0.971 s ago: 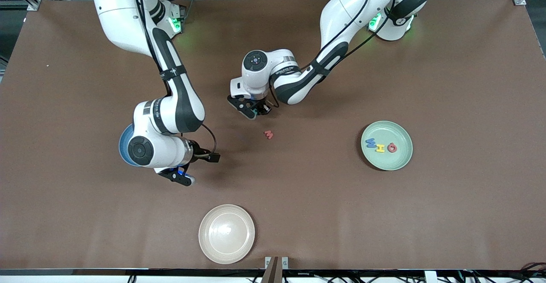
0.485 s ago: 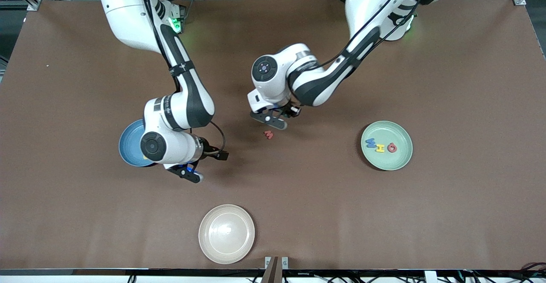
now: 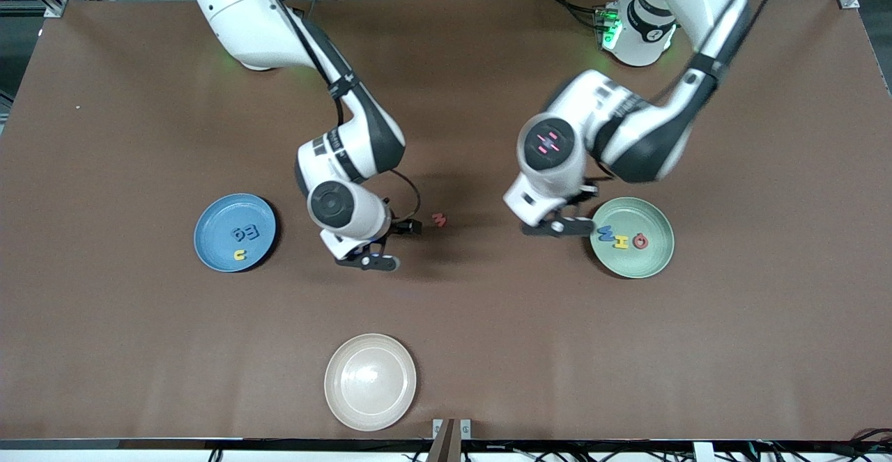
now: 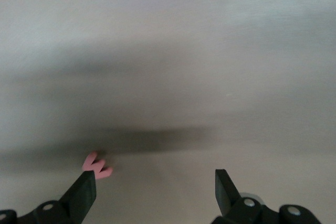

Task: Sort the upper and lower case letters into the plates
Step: 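Place the R on the green plate while the right gripper reaches the w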

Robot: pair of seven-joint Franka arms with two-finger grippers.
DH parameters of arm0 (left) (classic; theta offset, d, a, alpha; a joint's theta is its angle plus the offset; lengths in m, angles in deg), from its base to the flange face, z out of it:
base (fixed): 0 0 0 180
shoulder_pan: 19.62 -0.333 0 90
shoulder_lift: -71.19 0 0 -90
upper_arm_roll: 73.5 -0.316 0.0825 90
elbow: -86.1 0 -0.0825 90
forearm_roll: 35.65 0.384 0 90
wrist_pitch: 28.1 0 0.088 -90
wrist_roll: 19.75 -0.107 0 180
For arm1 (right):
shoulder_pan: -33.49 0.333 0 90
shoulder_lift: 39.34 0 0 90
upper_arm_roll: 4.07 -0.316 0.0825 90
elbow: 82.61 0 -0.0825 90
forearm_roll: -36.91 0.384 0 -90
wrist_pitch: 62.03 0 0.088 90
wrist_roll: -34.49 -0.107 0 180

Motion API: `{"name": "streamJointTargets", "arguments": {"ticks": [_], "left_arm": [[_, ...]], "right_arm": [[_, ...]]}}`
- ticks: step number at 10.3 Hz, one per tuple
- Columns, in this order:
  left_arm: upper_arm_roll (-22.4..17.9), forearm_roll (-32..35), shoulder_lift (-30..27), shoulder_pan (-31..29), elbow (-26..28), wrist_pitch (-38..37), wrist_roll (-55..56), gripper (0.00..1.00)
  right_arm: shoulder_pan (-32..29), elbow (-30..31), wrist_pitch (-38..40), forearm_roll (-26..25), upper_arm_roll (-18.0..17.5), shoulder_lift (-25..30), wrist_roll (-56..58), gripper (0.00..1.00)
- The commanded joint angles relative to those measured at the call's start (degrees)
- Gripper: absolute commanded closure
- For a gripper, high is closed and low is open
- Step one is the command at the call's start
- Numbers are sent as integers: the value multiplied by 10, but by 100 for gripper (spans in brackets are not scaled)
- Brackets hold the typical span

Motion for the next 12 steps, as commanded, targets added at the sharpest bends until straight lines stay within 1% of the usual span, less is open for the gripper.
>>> {"name": "streamJointTargets", "arguments": {"ticks": [1, 2, 3, 4, 5, 6, 7, 8, 9, 11, 12], "left_arm": [[8, -8, 0, -84, 49, 19, -35, 100], [8, -10, 5, -113, 74, 37, -37, 100], [7, -9, 16, -132, 100, 68, -38, 100], [7, -9, 28, -151, 105, 79, -41, 100], [7, -9, 38, -155, 103, 80, -58, 73], [7, -9, 39, -155, 99, 79, -83, 55], [6, -9, 32, -155, 97, 79, -100, 1], [6, -9, 24, -155, 78, 75, -116, 0], [7, -9, 18, -155, 59, 61, -136, 0], [8, -9, -20, -151, 21, 26, -148, 0], [9, -9, -36, -149, -3, 0, -149, 0]], "right_arm": [[0, -7, -45, -106, -68, -10, 16, 0], [12, -7, -64, -157, -84, -17, 23, 0], [24, -7, -73, -203, -86, -26, 38, 0], [30, -7, -86, -211, -87, -35, 65, 0], [35, -4, -93, -212, -87, -39, 82, 0], [39, -4, -96, -211, -87, -48, 93, 0], [48, -4, -111, -212, -87, -56, 97, 0], [57, -1, -131, -212, -87, -59, 97, 0], [62, 2, -131, -210, -87, -59, 96, 0], [61, 6, -134, -210, -91, -66, 97, 0], [55, 6, -132, -211, -91, -66, 116, 0]]}}
